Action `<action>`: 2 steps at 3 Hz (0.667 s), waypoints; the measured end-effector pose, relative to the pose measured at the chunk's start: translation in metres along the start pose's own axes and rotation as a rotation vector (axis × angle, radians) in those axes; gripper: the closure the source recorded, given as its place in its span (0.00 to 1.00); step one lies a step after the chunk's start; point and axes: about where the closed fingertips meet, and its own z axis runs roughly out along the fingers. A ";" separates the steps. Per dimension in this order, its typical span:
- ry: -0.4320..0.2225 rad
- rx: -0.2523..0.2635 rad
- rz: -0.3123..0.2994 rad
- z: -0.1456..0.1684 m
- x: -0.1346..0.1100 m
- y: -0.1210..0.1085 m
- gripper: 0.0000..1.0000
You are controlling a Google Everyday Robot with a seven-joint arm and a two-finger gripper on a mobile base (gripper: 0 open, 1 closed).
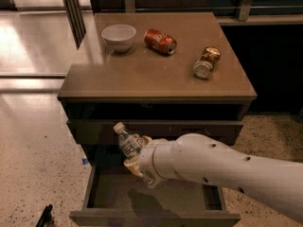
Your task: Pick blue plastic bottle from middle drawer and place on counter
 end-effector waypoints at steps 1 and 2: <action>-0.053 0.118 -0.048 -0.064 -0.027 -0.025 1.00; -0.097 0.237 -0.104 -0.124 -0.065 -0.048 1.00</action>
Offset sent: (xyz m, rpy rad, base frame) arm 0.0193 -0.0924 0.2254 -0.0638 -0.4153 -0.1462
